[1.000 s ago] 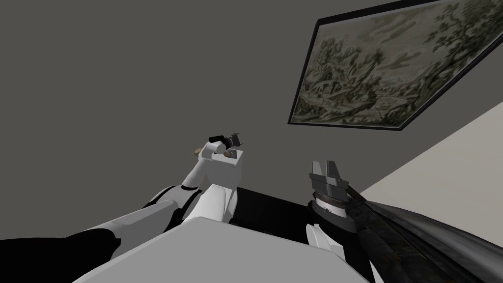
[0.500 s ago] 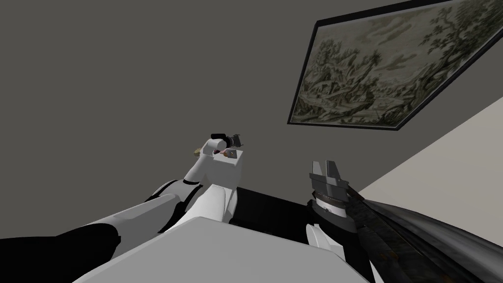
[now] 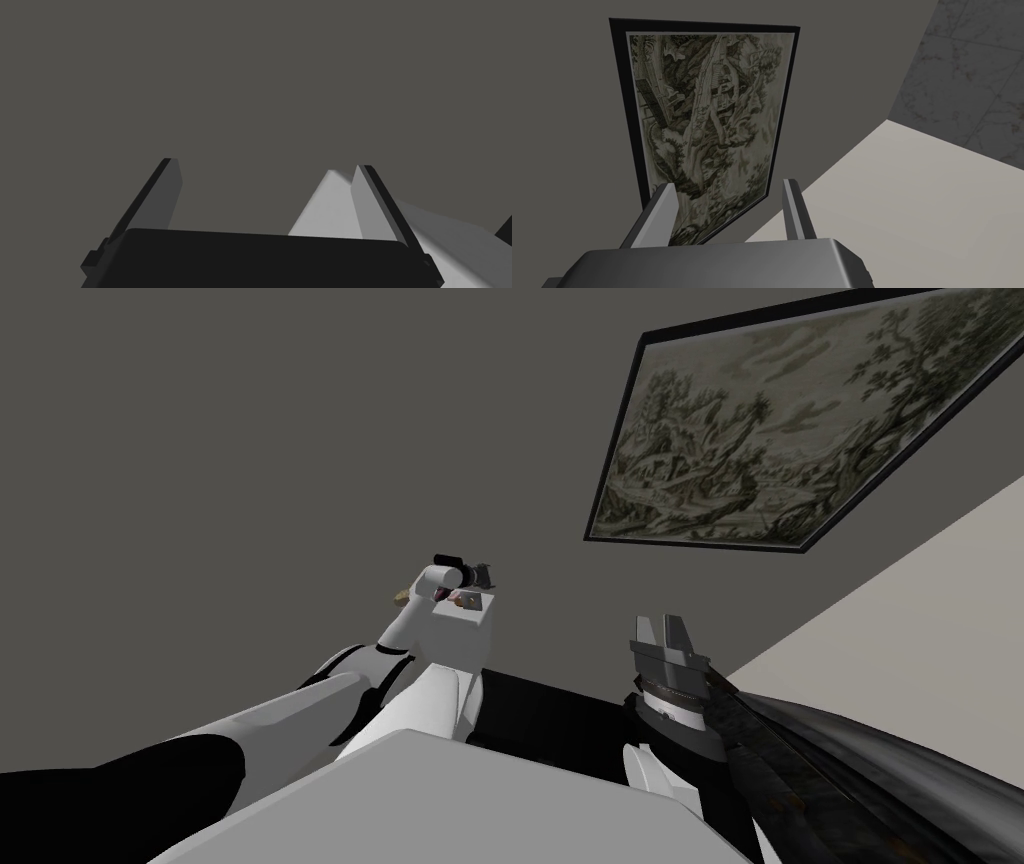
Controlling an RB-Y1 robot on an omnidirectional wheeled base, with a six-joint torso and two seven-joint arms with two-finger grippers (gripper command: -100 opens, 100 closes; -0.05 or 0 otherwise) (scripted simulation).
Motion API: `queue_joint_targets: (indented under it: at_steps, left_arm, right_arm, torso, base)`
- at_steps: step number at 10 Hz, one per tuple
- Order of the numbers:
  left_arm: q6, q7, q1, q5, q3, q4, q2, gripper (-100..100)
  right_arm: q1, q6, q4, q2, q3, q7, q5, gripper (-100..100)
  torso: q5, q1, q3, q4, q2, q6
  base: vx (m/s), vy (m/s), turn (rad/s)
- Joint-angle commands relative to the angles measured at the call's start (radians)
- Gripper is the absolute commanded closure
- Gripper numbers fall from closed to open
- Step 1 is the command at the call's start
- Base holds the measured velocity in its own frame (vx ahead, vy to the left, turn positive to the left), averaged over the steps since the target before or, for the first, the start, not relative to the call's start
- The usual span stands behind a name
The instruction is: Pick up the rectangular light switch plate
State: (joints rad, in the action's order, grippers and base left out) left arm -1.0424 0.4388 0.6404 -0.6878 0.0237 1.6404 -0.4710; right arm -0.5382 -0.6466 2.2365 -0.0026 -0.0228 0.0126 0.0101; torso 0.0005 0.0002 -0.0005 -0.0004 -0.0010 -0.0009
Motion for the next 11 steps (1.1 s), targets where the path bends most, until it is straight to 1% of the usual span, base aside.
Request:
queue_joint_targets:
  at_steps: [1, 3, 4, 5, 6, 7, 8, 9, 10, 11]
  left_arm:
    - [-0.050, 0.007, 0.042, -0.031, -0.010, -0.045, -0.021, -100]
    - [-0.096, 0.007, 0.042, -0.031, -0.010, -0.045, -0.021, -100]
    - [-0.131, 0.015, 0.081, -0.057, -0.020, -0.086, -0.040, -100]
    - [-0.159, 0.015, 0.081, -0.057, -0.020, -0.086, -0.040, -100]
    - [-0.174, 0.015, 0.081, -0.057, -0.020, -0.086, -0.040, -100]
    - [-0.212, 0.021, 0.117, -0.081, -0.031, -0.127, -0.059, -100]
    - [-0.239, 0.021, 0.117, -0.081, -0.031, -0.127, -0.059, -100]
    - [-0.250, 0.021, 0.117, -0.081, -0.031, -0.127, -0.059, -100]
    - [-0.291, 0.027, 0.151, -0.104, -0.042, -0.167, -0.078, -100]
    - [-0.317, 0.027, 0.151, -0.104, -0.042, -0.167, -0.078, -100]
  right_arm:
    - [0.000, 0.000, 0.000, 0.000, 0.000, 0.000, 0.000, 0]
    - [0.000, 0.000, 0.000, 0.000, 0.000, 0.000, 0.000, 0]
    - [0.000, 0.000, 0.000, 0.000, 0.000, 0.000, 0.000, 0]
    - [0.000, 0.000, 0.000, 0.000, 0.000, 0.000, 0.000, 0]
    - [0.000, 0.000, 0.000, 0.000, 0.000, 0.000, 0.000, 0]
    - [0.000, 0.000, 0.000, 0.000, 0.000, 0.000, 0.000, 0]
    - [0.000, 0.000, 0.000, 0.000, 0.000, 0.000, 0.000, 0]
    - [0.000, 0.000, 0.000, 0.000, 0.000, 0.000, 0.000, 0]
    - [0.000, 0.000, 0.000, 0.000, 0.000, 0.000, 0.000, 0]
    - [0.000, 0.000, 0.000, 0.000, 0.000, 0.000, 0.000, 0]
  torso:
    - [0.000, 0.000, 0.000, 0.000, 0.000, 0.000]
    - [0.000, 0.000, 0.000, 0.000, 0.000, 0.000]
    - [0.000, 0.000, 0.000, 0.000, 0.000, 0.000]
    - [0.000, 0.000, 0.000, 0.000, -0.001, 0.000]
    - [0.000, 0.000, 0.000, 0.000, 0.000, 0.000]
    - [0.000, 0.000, 0.000, 0.000, 0.000, 0.000]
    - [0.000, 0.000, -0.001, 0.000, -0.002, 0.000]
    - [0.000, 0.000, -0.001, -0.001, -0.002, 0.000]
    - [0.000, 0.000, -0.001, 0.000, -0.001, 0.000]
    - [0.000, 0.001, -0.001, 0.000, -0.002, 0.000]
  base:
    - [-0.003, 0.003, -0.012]
    - [0.003, -0.003, 0.011]
    - [0.012, 0.003, -0.014]
    - [0.000, 0.005, -0.017]
    - [0.000, 0.000, 0.000]
    - [0.034, 0.007, -0.034]
    - [0.033, 0.007, -0.028]
    - [0.010, 0.000, -0.002]
    - [0.034, 0.010, -0.040]
    - [0.034, 0.006, -0.024]
